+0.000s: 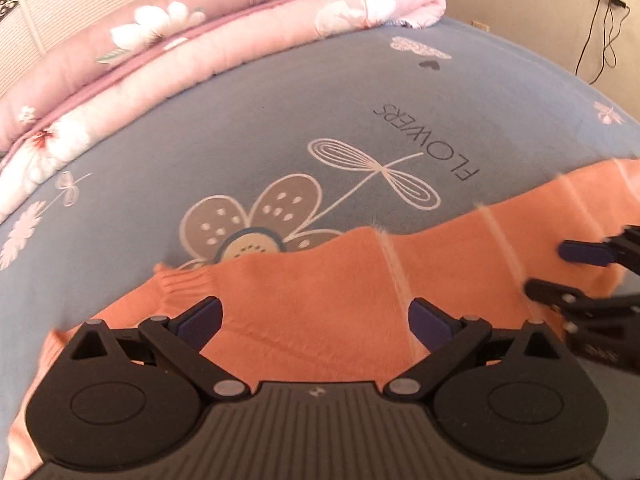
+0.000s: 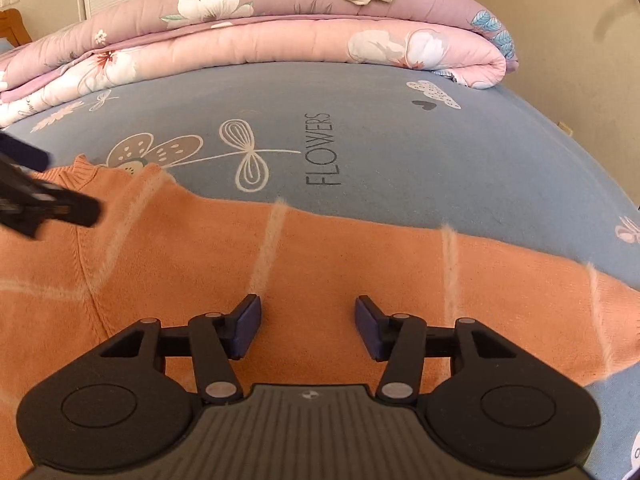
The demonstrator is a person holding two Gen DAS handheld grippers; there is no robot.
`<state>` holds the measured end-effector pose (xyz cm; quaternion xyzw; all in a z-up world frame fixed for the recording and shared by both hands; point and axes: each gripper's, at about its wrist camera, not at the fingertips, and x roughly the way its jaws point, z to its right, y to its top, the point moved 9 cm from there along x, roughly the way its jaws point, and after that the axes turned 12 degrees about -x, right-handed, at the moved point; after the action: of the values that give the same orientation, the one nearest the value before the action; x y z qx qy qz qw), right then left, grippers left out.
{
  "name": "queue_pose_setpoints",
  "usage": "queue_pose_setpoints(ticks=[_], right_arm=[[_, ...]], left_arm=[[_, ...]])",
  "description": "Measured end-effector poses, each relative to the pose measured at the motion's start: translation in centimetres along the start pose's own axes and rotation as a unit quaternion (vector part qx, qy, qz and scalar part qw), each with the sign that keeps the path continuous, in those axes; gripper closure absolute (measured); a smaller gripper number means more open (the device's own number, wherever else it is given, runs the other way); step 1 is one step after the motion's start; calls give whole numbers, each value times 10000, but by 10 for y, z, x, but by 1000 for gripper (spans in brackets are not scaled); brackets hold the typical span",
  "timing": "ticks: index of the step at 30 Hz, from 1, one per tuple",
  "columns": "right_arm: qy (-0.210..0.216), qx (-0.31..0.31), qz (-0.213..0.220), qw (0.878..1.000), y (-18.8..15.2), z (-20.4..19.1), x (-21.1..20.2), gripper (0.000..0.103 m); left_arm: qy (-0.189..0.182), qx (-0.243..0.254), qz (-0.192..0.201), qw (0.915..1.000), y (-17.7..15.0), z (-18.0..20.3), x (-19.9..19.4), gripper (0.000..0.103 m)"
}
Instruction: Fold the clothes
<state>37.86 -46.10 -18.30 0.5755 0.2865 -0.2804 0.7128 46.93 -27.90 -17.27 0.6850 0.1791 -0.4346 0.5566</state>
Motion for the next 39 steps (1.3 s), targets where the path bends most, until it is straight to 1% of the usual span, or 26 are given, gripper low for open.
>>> queue_pose_setpoints(ticks=[1,3,4,6,8,9,11,12,13,14,15,16,18,19,21,22,23,24,27,29,31,33,34,36,38,39], right_arm=[[-5,-17,38,10000,-1,-1,1,46],[-43,-55,84,9999,-2,-3,2,45],[-77,-77,91,9999,-2,-4,2,44],[-130,-135,136,9997,-1,-7,1,43],[-148,-185,195,9995,-1,-8,1,42],[-103,-200,227,9995,0,-7,-1,42],[80,-31,312,9995,0,-1,-7,43],[214,95,426,9988,2,3,-13,49],[361,218,556,9976,7,7,-18,63],[537,269,664,9960,14,9,-21,70],[642,198,668,9955,23,11,-18,74],[742,119,664,9950,32,13,-16,74],[558,-268,702,9956,53,20,-5,71],[584,-460,585,9955,60,22,4,68],[611,-813,318,9943,70,27,20,68],[655,-984,217,9928,72,28,26,68],[681,-1126,76,9913,70,28,32,68],[580,-1211,-170,9908,64,31,39,68],[239,-1014,-357,9939,42,47,40,58],[-6,-946,-416,9946,29,56,36,56],[-215,-879,-355,9953,20,60,30,53],[-286,-799,-395,9956,18,62,28,51],[-301,-760,-493,9954,20,63,27,49],[-247,-726,-572,9954,29,63,25,48],[361,-940,-91,9949,50,50,17,49],[677,-1189,12,9906,58,41,17,49]], left_arm=[[91,45,24,9999,2,1,11,5],[435,168,-29,9989,6,-2,34,3],[450,54,-73,9989,7,-5,41,2],[412,-159,-67,9990,12,-11,50,2],[361,-152,22,9992,20,-10,45,6],[259,-179,116,9994,24,-10,37,11],[41,-260,350,9990,33,-12,16,10],[-63,-284,427,9987,36,-15,5,10],[-143,-293,439,9985,37,-20,-1,9],[-142,-302,380,9987,37,-26,-3,9],[-7,-293,257,9992,36,-34,-1,9],[167,-266,107,9994,33,-42,5,9],[415,-255,-116,9987,27,-53,17,9],[498,-250,-163,9983,24,-57,22,10],[564,-197,-197,9980,21,-59,34,10],[594,-170,-213,9979,19,-60,40,10],[748,-201,-229,9967,18,-64,46,10],[786,-303,-256,9961,17,-66,51,8],[782,-649,-304,9944,15,-74,55,5],[806,-690,-279,9940,14,-78,55,5],[905,-648,-247,9935,14,-79,54,4],[1149,-657,-218,9910,14,-83,51,4],[1162,-672,-225,9907,13,-84,51,4],[1077,-729,-237,9912,13,-86,50,6],[807,-876,-75,9929,17,-89,41,8],[715,-907,-10,9933,19,-89,36,7]])
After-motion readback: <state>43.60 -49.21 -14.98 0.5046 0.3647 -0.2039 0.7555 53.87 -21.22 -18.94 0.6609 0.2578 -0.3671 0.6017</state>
